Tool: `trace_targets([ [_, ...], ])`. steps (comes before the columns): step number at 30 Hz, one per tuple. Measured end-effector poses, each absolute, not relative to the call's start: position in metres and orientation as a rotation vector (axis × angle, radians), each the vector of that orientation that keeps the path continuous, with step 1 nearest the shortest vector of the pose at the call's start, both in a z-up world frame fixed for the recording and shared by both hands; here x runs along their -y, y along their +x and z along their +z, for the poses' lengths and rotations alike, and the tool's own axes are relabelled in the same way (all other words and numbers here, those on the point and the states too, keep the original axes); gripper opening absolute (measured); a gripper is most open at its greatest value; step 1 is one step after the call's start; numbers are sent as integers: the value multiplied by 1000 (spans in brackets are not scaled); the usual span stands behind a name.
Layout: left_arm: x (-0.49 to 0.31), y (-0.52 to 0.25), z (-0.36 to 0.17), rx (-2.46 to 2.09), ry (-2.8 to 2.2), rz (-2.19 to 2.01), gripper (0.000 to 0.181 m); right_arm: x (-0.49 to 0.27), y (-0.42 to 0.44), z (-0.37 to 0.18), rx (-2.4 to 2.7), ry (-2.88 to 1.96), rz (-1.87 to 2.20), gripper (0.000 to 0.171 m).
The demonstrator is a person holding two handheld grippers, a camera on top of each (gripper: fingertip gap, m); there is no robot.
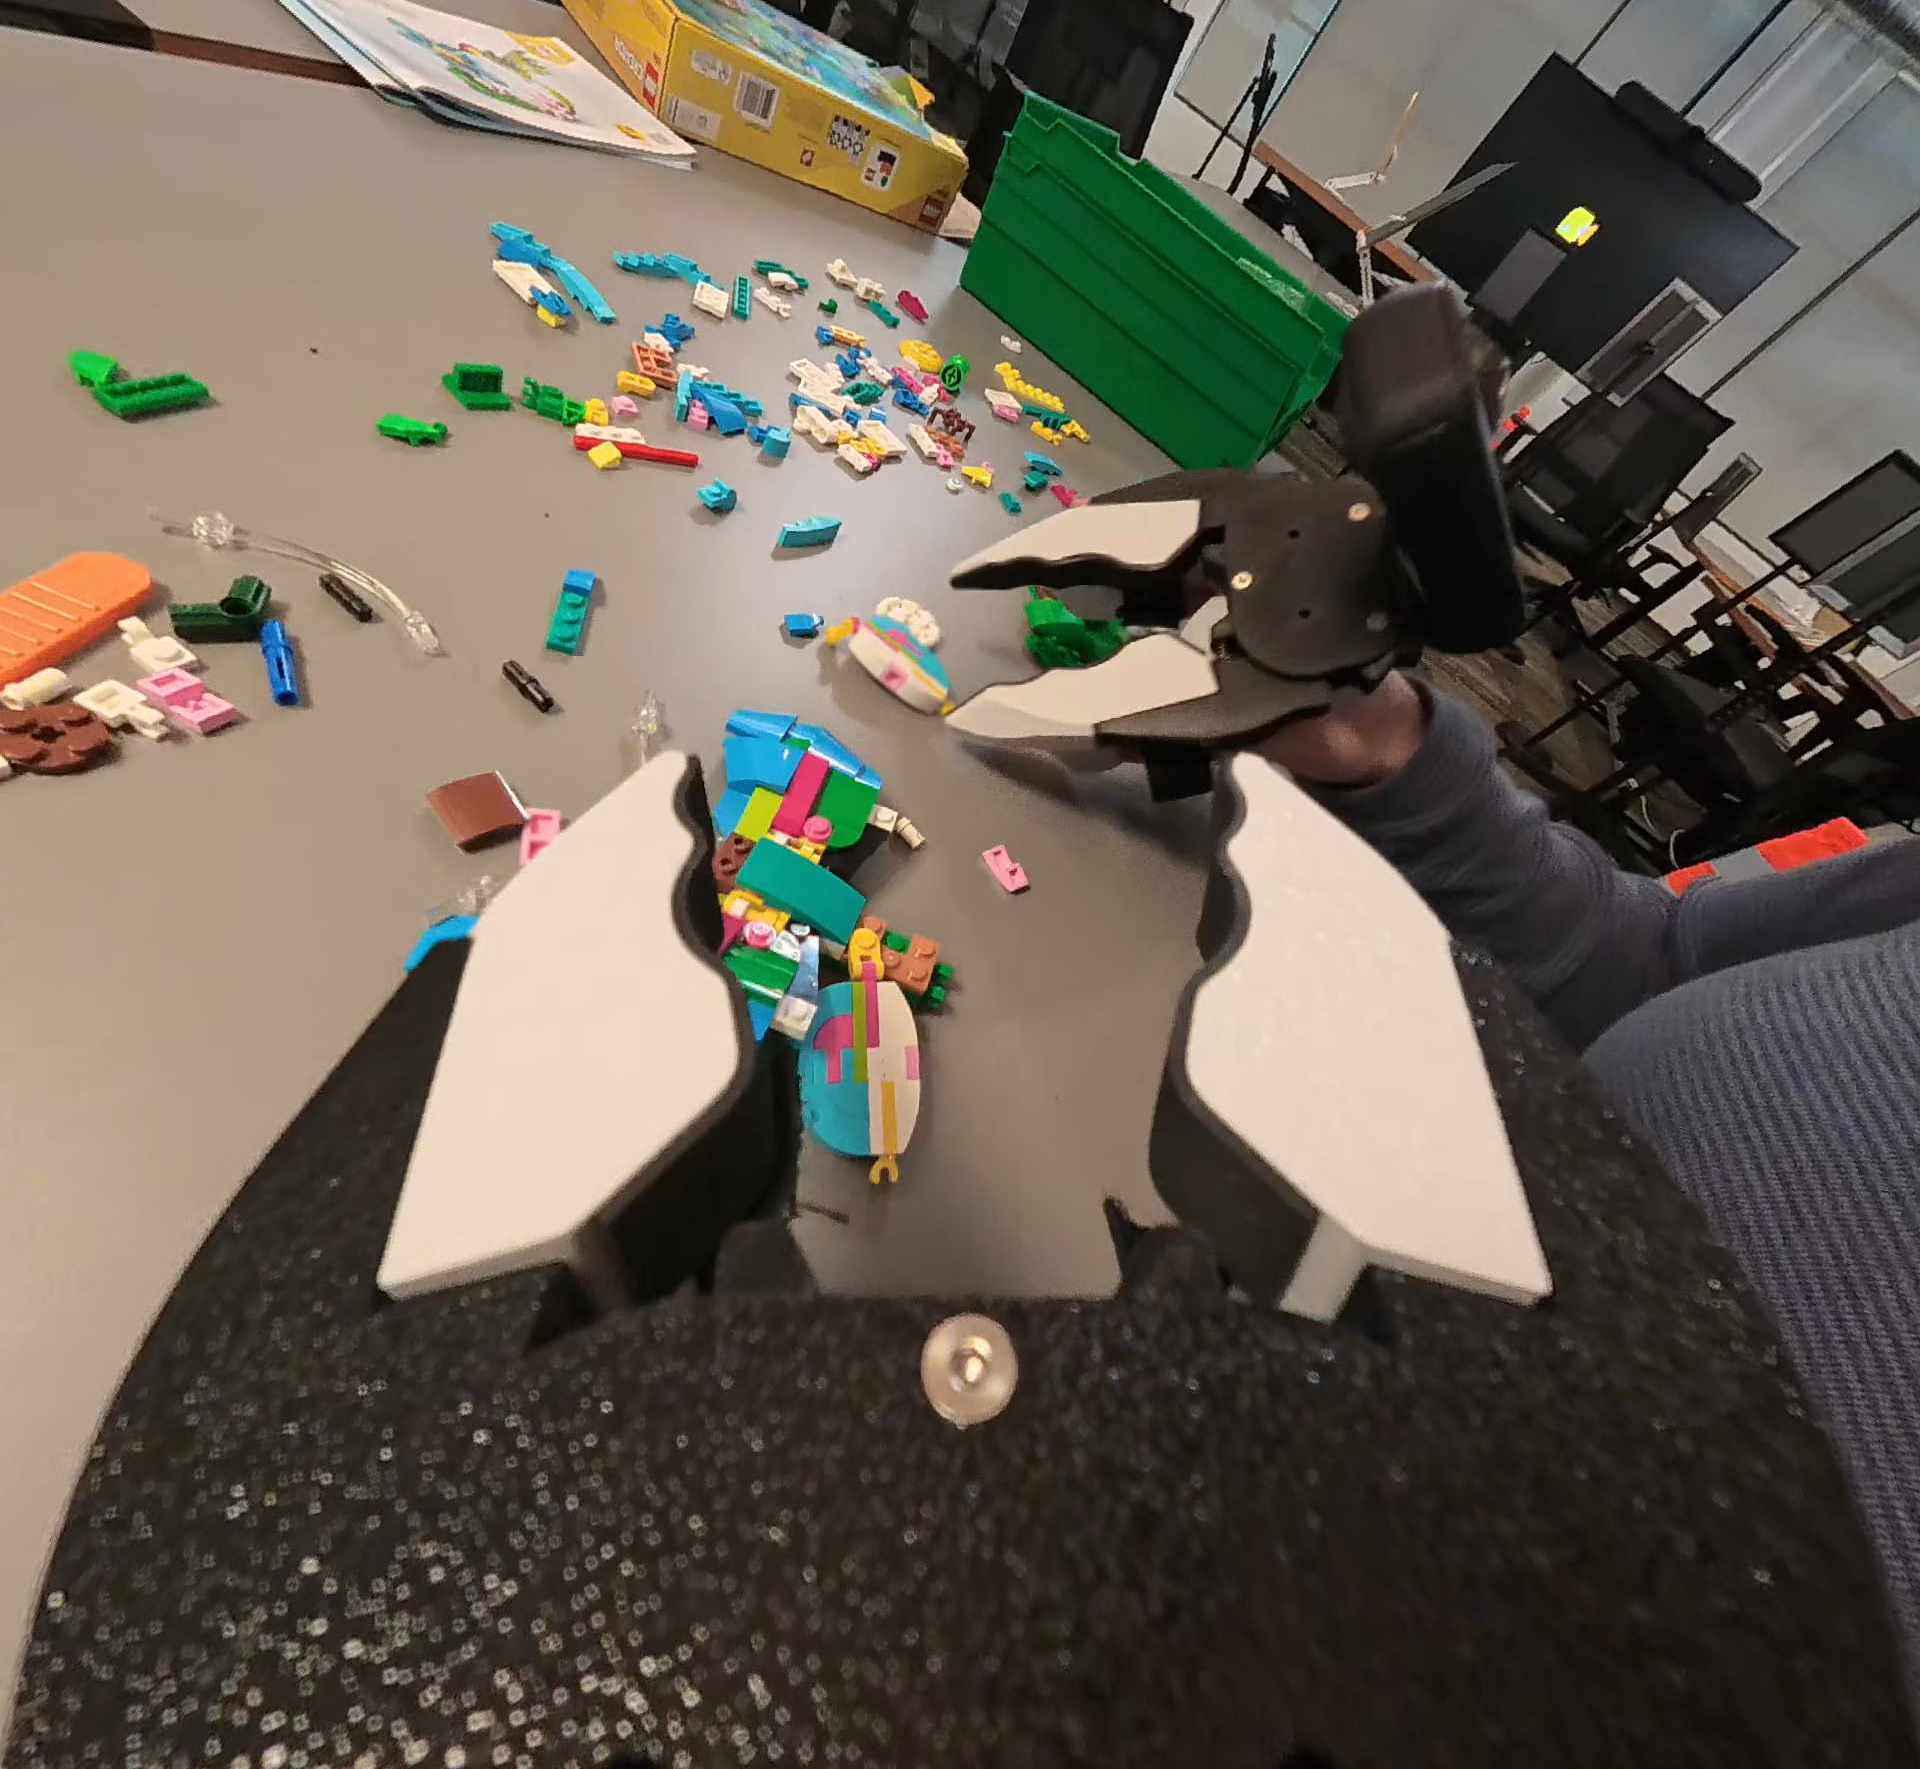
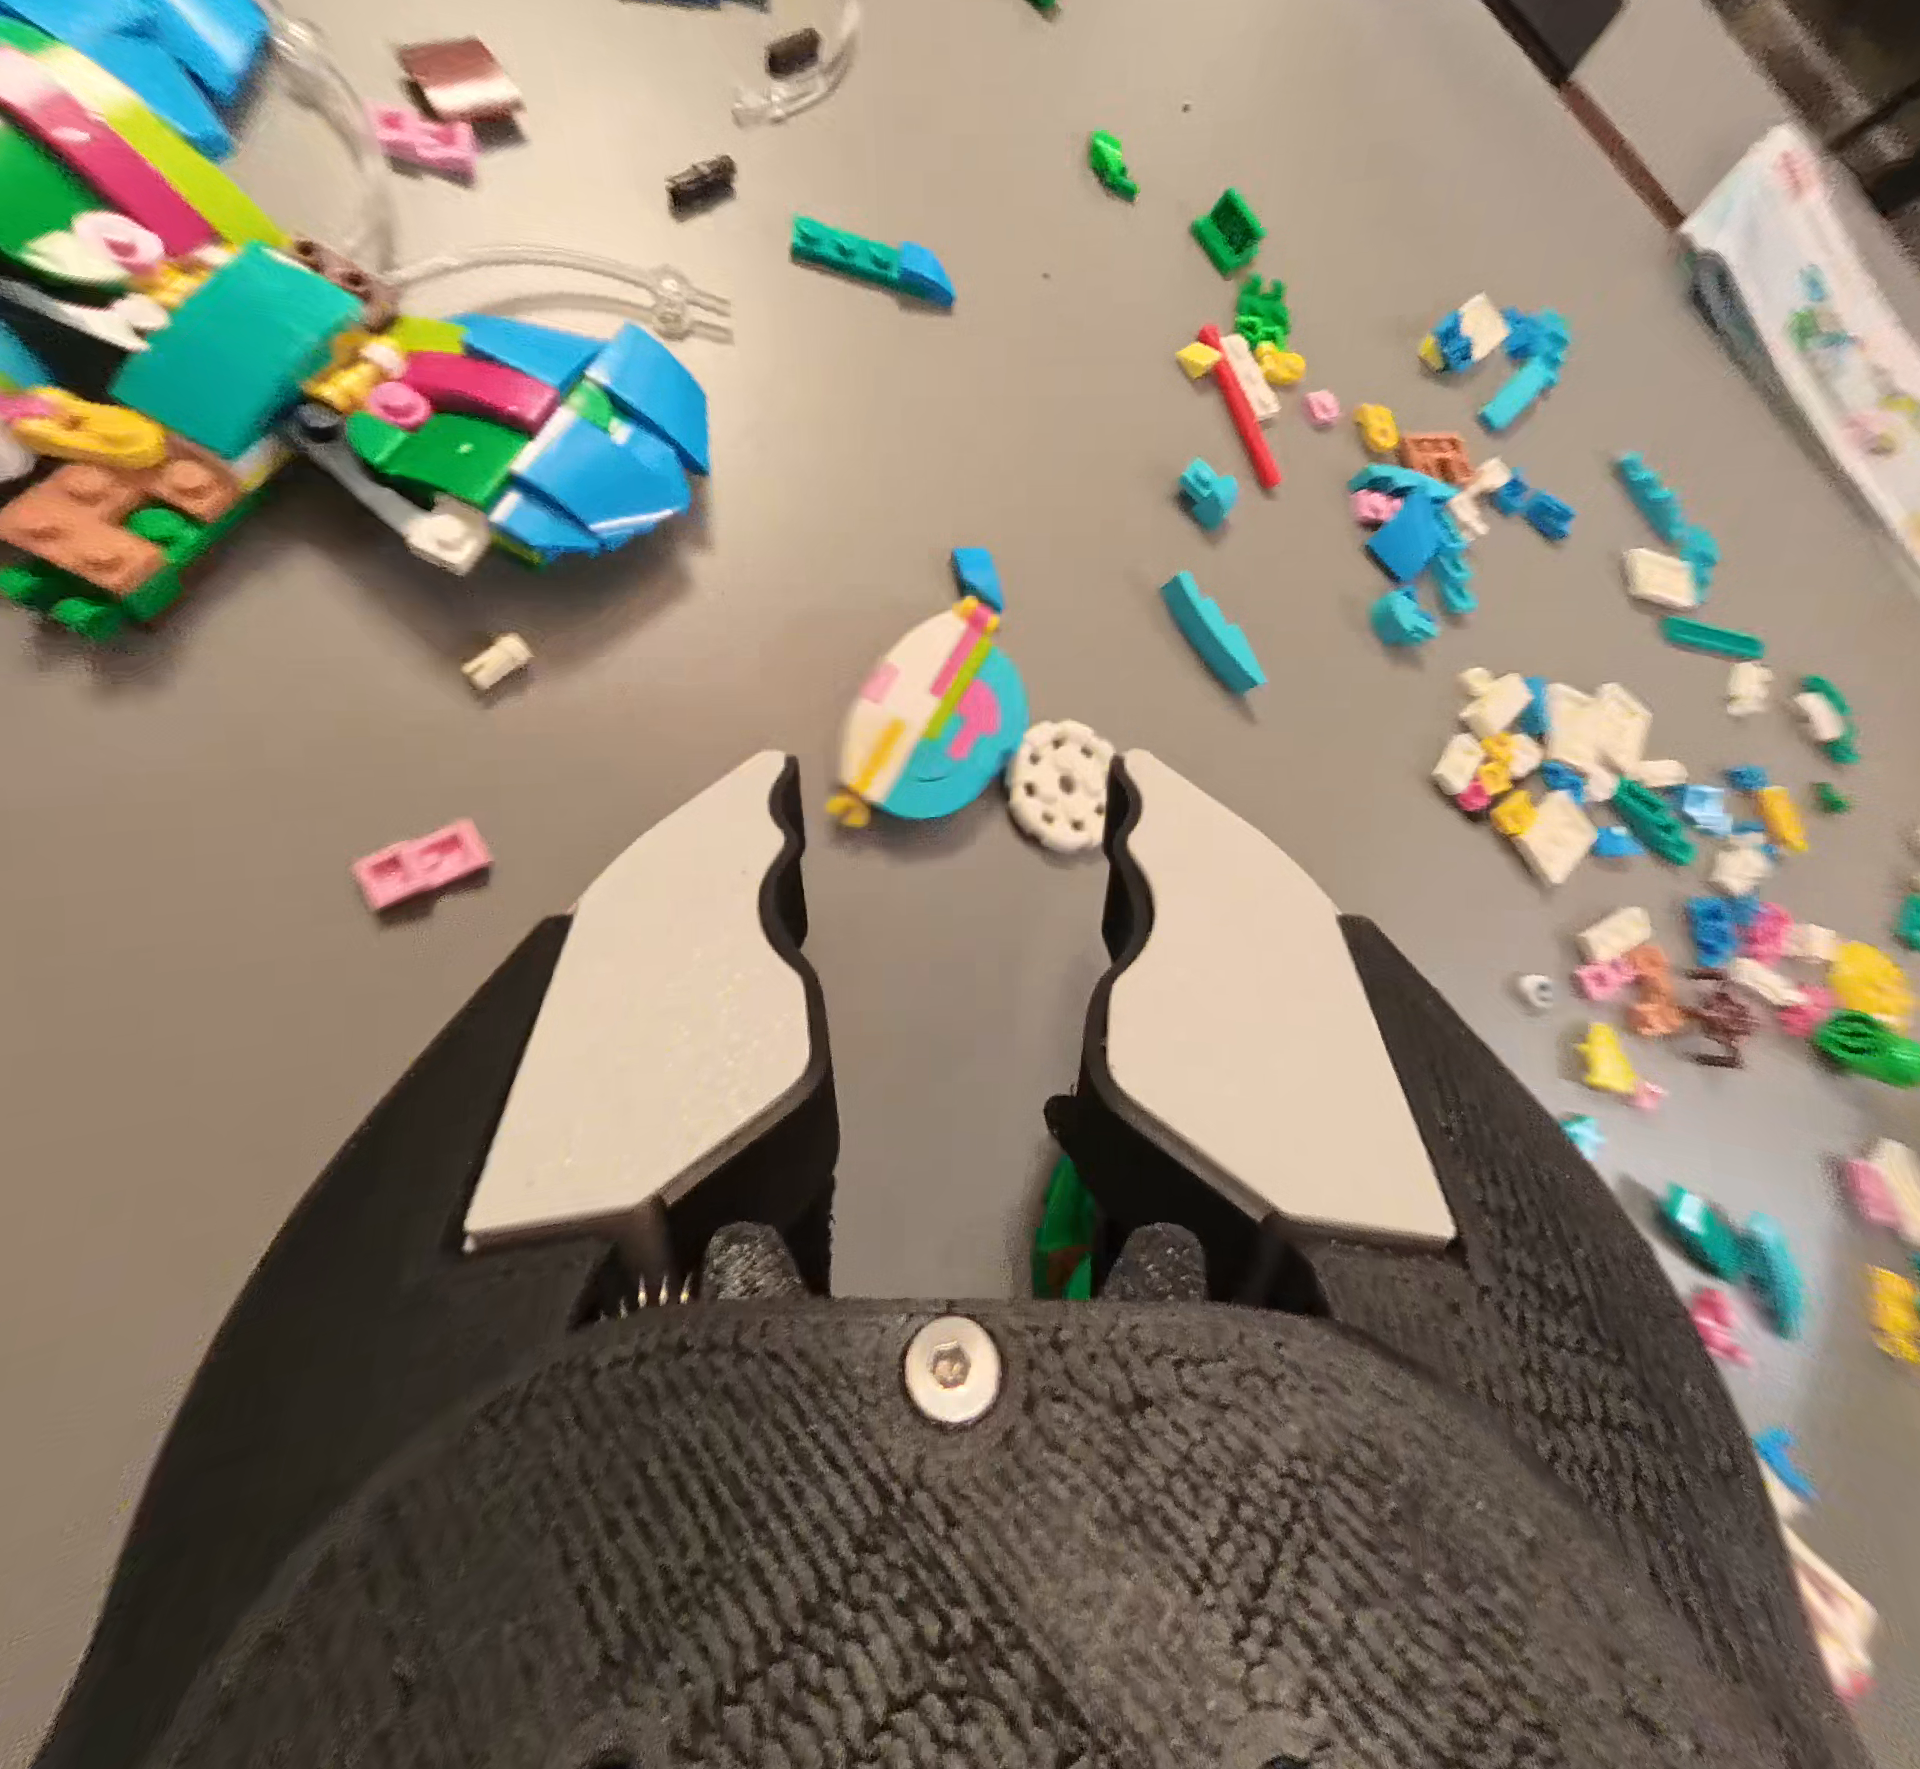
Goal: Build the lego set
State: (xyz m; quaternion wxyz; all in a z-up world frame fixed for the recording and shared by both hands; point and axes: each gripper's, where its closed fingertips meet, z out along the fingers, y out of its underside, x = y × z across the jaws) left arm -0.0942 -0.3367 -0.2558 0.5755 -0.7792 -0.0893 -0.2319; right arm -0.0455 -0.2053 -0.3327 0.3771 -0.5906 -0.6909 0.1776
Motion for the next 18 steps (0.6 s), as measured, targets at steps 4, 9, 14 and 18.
trace_targets([
  [4,336,-94,-259,216,-1815,-554,90,218,-45,-328,1722,-1624,697,50],
  [9,331,-87,-262,192,-1828,-569,89,209,-52,-347,1760,-1685,561,51],
  [14,327,-77,-264,132,-1842,-591,88,203,-60,-349,1842,-1708,546,47],
  [18,326,-72,-264,36,-1853,-544,86,197,-60,-351,1919,-1750,540,33],
])
